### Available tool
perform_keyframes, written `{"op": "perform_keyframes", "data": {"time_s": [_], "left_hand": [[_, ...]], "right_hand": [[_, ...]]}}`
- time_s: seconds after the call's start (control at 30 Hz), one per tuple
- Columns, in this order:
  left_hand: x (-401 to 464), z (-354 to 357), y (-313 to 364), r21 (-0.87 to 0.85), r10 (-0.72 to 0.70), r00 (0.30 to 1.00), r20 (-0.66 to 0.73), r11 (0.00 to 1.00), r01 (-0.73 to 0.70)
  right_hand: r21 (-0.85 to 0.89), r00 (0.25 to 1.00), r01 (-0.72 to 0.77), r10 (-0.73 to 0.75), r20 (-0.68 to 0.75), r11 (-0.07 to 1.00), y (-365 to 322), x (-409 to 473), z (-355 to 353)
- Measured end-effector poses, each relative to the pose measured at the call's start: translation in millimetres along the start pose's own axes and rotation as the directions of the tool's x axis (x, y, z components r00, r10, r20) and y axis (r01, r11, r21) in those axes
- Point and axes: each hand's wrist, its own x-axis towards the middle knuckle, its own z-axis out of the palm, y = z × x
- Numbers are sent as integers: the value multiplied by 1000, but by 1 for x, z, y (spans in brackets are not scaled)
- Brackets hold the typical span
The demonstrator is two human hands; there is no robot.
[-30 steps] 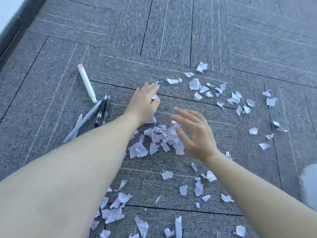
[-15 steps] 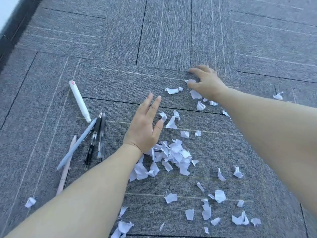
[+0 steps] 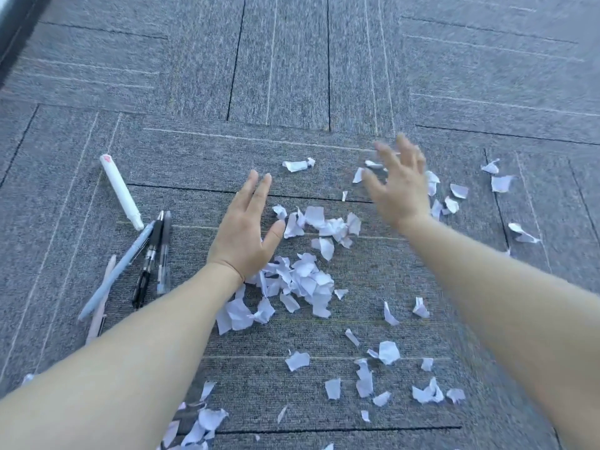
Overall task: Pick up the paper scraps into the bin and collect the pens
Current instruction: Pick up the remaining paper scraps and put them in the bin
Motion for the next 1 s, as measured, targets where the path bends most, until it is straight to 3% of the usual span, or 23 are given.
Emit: {"op": "perform_keyframes", "data": {"time_s": [0.07, 0.1, 0.23, 0.33, 0.4, 0.53, 0.6, 0.67, 0.73, 0.8, 0.87, 0.93, 1.0], "left_hand": [[13, 1, 3, 35, -17, 999, 28, 999, 16], [25, 2, 5, 55, -32, 998, 59, 998, 29], [70, 8, 25, -42, -91, 979, 185, 994, 100], [73, 18, 32, -2, 15, 981, 196, 1000, -15], [60, 19, 34, -68, 78, 965, 249, 996, -63], [-1, 12, 42, -231, 207, 864, 459, 967, -109], [-42, 5, 42, -291, 259, 815, 518, 950, -116], [-62, 0, 34, -311, 272, 869, 414, 939, -146], [-59, 1, 22, -206, 270, 938, 218, 952, -226], [-50, 7, 16, -114, 230, 967, 114, 969, -217], [-44, 12, 13, -81, 215, 970, 113, 975, -207], [-46, 13, 11, -21, 207, 972, 115, 978, -206], [-46, 13, 10, 15, 201, 972, 121, 979, -204]], "right_hand": [[-23, 981, -126, 128, 145, 992, 14, 16, 4], [-6, 975, -121, 120, 188, 993, 16, 16, 8], [183, 977, 46, -82, 196, 982, 3, -23, 14], [285, 952, 120, -192, 240, 951, -7, -72, 15], [350, 933, 148, -248, 261, 925, -12, -108, 17], [503, 909, 124, -301, 288, 855, -14, -169, 11], [533, 957, 111, -235, 171, 839, -9, -182, -3], [479, 995, 100, -87, -50, 872, 10, -159, -21], [346, 982, -22, 84, -166, 938, 38, -112, -36], [183, 978, -164, 184, -98, 969, 66, -59, -44], [95, 968, -248, 243, 57, 964, 86, -22, -42], [102, 967, -220, 202, 158, 970, 92, -7, -37], [126, 979, -147, 127, 159, 981, 83, -8, -31]]}}
